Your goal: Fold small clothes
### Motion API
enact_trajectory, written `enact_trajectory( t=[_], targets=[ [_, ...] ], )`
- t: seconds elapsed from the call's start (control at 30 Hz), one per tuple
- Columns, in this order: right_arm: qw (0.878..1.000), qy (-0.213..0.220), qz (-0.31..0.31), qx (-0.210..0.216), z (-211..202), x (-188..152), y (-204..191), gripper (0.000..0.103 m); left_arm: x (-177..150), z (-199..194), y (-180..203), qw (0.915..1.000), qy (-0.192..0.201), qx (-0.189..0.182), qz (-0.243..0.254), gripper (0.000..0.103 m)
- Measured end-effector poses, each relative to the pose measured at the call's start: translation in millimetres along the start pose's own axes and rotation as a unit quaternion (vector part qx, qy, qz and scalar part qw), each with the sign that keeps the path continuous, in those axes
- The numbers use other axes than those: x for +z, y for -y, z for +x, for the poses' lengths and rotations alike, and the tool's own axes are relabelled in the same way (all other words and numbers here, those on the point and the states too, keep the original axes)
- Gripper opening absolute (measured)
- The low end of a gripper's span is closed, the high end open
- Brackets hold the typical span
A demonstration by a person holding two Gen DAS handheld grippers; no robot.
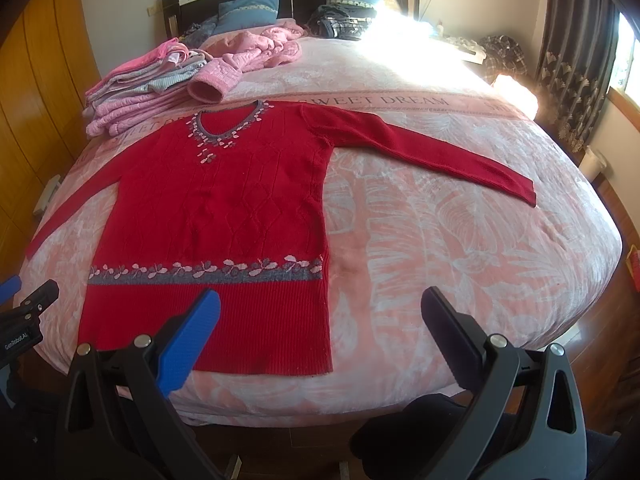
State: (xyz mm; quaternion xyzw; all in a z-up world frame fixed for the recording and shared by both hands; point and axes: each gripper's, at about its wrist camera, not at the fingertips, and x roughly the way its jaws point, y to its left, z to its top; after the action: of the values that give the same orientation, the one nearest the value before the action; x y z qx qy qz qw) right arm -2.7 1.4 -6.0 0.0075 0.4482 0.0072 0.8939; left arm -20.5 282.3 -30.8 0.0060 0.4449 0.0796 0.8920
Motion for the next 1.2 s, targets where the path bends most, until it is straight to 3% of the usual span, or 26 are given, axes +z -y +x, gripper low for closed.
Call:
enact_trajectory(
  t=[1.2],
  targets=[
    [1.000, 0.006, 0.001, -0.001, -1.3, 1.9, 3.7, 0.100, 1.2, -2.2, 0.7, 1.0000, 0.003, 0.001, 0.003, 0.099]
  ],
)
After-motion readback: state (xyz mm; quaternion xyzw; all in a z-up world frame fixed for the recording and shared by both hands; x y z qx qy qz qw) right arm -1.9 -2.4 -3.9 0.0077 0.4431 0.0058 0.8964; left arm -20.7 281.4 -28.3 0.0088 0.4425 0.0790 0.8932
